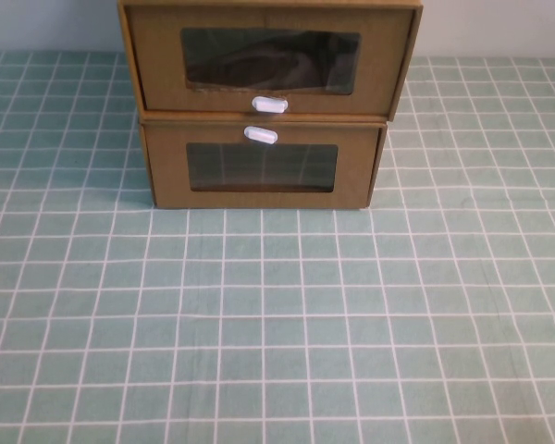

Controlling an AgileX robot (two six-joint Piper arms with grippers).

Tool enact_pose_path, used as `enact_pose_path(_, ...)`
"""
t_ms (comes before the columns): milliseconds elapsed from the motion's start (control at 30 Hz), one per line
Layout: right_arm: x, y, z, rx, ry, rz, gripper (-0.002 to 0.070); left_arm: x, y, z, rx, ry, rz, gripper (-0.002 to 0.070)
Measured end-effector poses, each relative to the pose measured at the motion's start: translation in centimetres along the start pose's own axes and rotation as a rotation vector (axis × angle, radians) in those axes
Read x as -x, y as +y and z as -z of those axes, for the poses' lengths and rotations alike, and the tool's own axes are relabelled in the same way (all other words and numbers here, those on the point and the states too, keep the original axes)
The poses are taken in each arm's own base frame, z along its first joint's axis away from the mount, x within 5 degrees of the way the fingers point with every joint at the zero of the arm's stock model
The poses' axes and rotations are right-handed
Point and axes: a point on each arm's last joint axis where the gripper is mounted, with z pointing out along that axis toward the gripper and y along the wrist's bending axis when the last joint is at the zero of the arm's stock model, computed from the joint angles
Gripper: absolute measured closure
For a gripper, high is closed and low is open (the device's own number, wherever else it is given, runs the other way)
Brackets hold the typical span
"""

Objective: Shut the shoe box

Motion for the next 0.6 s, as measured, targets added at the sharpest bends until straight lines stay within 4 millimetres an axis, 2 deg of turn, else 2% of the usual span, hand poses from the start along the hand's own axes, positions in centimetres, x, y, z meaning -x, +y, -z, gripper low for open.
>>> enact_pose_path(333,0.0,0.0,0.0,0.000,0.003,0.000,0.0687,0.0,0.2,0.0,0.017,0.005,-0.053,0.0680)
enact_pose_path(433,0.0,0.0,0.0,0.000,0.002,0.000,0.0687,-0.2,0.4,0.0,0.053,0.020,-0.020,0.0680)
enact_pose_path(600,0.0,0.0,0.0,0.000,0.002,-0.001,0.0687,-1.2,0.8,0.1,0.113,0.137,0.005,0.0680)
